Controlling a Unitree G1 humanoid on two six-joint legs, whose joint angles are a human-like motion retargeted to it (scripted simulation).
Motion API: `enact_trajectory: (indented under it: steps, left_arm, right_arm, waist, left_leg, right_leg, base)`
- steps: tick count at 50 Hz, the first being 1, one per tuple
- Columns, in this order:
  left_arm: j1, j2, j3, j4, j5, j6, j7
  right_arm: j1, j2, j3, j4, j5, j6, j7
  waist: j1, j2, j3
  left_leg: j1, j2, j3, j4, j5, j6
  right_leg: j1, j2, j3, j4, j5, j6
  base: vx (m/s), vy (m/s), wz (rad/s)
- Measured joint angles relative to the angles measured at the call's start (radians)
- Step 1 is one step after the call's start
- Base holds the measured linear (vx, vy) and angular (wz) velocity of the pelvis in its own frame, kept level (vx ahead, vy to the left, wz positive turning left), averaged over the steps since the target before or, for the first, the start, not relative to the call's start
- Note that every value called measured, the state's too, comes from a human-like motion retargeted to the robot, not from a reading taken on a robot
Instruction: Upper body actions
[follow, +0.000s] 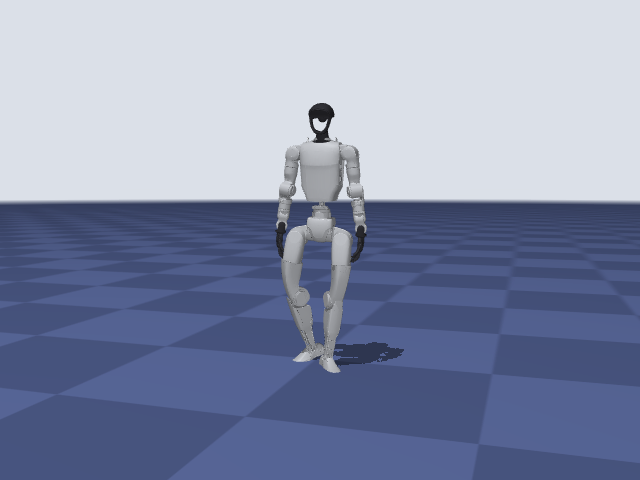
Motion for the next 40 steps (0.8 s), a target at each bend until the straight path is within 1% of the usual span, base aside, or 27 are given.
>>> enact_trajectory:
  steps: [2,3,5,8,10,12,13,15,16,17,21,27,32,40]
  left_arm:
    - [-0.008,0.010,-0.004,0.005,0.005,0.004,-0.004]
    - [-0.013,0.016,-0.006,0.007,0.005,0.005,-0.006]
    - [-0.017,0.024,-0.010,0.010,0.004,0.008,-0.011]
    - [-0.021,0.034,-0.011,0.010,0.001,0.009,-0.009]
    - [-0.024,0.039,-0.015,0.007,0.001,0.009,-0.006]
    - [-0.027,0.040,-0.019,0.006,0.002,0.009,-0.006]
    - [-0.027,0.040,-0.020,0.005,0.002,0.009,-0.007]
    - [-0.023,0.040,-0.020,0.005,0.002,0.009,-0.008]
    - [-0.022,0.039,-0.020,0.005,0.004,0.010,-0.011]
    - [-0.019,0.037,-0.020,0.005,0.005,0.011,-0.013]
    - [-0.007,0.018,-0.017,0.013,-0.004,0.008,-0.009]
    - [0.025,0.009,-0.034,0.025,0.031,0.005,-0.020]
    - [0.021,0.014,-0.041,0.040,0.041,0.016,-0.015]
    - [0.017,0.013,-0.032,0.018,0.017,0.016,-0.017]
  right_arm:
    - [-0.003,0.008,0.004,-0.005,0.000,-0.001,0.003]
    - [-0.005,0.013,0.008,-0.009,0.000,-0.002,0.006]
    - [-0.004,0.022,0.015,-0.019,-0.005,-0.006,0.010]
    - [-0.007,0.031,0.030,-0.034,-0.024,-0.008,0.017]
    - [-0.009,0.034,0.040,-0.042,-0.038,-0.011,0.017]
    - [-0.010,0.034,0.048,-0.049,-0.053,-0.013,0.013]
    - [-0.010,0.034,0.052,-0.051,-0.060,-0.013,0.011]
    - [-0.009,0.033,0.059,-0.051,-0.071,-0.013,0.009]
    - [-0.011,0.032,0.058,-0.049,-0.075,-0.011,0.011]
    - [-0.012,0.031,0.056,-0.047,-0.078,-0.009,0.013]
    - [-0.019,0.027,0.035,-0.049,-0.079,-0.002,0.028]
    - [-0.022,0.028,0.021,-0.050,-0.052,0.012,0.053]
    - [-0.025,0.040,0.028,-0.054,-0.037,0.013,0.054]
    - [-0.015,0.046,0.059,-0.067,-0.095,0.012,0.043]
  waist:
    - [-0.019,-0.011,0.010]
    - [-0.025,-0.018,0.013]
    - [-0.049,-0.026,0.020]
    - [-0.076,-0.040,0.029]
    - [-0.086,-0.057,0.035]
    - [-0.086,-0.078,0.044]
    - [-0.081,-0.087,0.049]
    - [-0.064,-0.098,0.055]
    - [-0.044,-0.102,0.053]
    - [-0.033,-0.104,0.052]
    - [-0.027,-0.091,0.047]
    - [-0.028,-0.075,0.013]
    - [-0.018,-0.071,0.019]
    - [-0.027,-0.064,0.030]
  left_leg:
    - [-0.002,-0.013,-0.036,-0.001,0.005,0.009]
    - [-0.003,-0.020,-0.049,-0.001,0.008,0.012]
    - [-0.006,-0.029,-0.092,0.000,0.013,0.018]
    - [-0.006,-0.047,-0.148,-0.005,0.023,0.025]
    - [0.000,-0.068,-0.179,-0.008,0.028,0.029]
    - [0.012,-0.093,-0.203,-0.009,0.029,0.032]
    - [0.020,-0.103,-0.212,-0.008,0.028,0.032]
    - [0.038,-0.112,-0.220,-0.007,0.026,0.030]
    - [0.040,-0.116,-0.213,-0.005,0.023,0.029]
    - [0.042,-0.118,-0.215,-0.002,0.022,0.029]
    - [0.048,-0.117,-0.251,0.006,0.021,0.026]
    - [0.031,-0.120,-0.286,0.002,0.027,0.019]
    - [0.023,-0.117,-0.303,0.006,0.032,0.013]
    - [0.018,-0.108,-0.325,0.003,0.043,0.003]
  right_leg:
    - [-0.065,0.027,0.212,0.039,-0.031,0.044]
    - [-0.082,0.043,0.283,0.035,-0.043,0.055]
    - [-0.096,0.064,0.348,0.001,-0.062,0.054]
    - [-0.115,0.077,0.374,-0.064,-0.103,0.030]
    - [-0.132,0.085,0.401,-0.112,-0.120,0.040]
    - [-0.150,0.096,0.446,-0.161,-0.106,0.057]
    - [-0.158,0.101,0.465,-0.186,-0.071,0.054]
    - [-0.164,0.156,0.636,-0.214,-0.068,0.012]
    - [-0.141,0.111,0.470,-0.213,-0.066,0.023]
    - [-0.122,0.083,0.362,-0.217,-0.062,0.031]
    - [-0.089,0.096,0.371,-0.258,-0.053,0.036]
    - [-0.082,0.103,0.333,-0.292,-0.051,0.034]
    - [-0.083,0.103,0.321,-0.285,-0.062,0.029]
    - [-0.081,0.112,0.316,-0.291,-0.068,0.017]
  base:
    - [0.07,-0.02,0.89]
    - [0.07,-0.03,0.89]
    - [0.09,-0.03,1.05]
    - [0.09,-0.05,1.00]
    - [0.08,-0.06,0.86]
    - [0.09,-0.05,0.70]
    - [0.09,-0.04,0.49]
    - [0.11,-0.03,0.19]
    - [0.09,-0.02,0.00]
    - [0.08,-0.02,0.30]
    - [0.05,-0.02,0.38]
    - [0.06,-0.02,0.29]
    - [-0.02,-0.06,0.17]
    - [-0.02,-0.05,0.09]
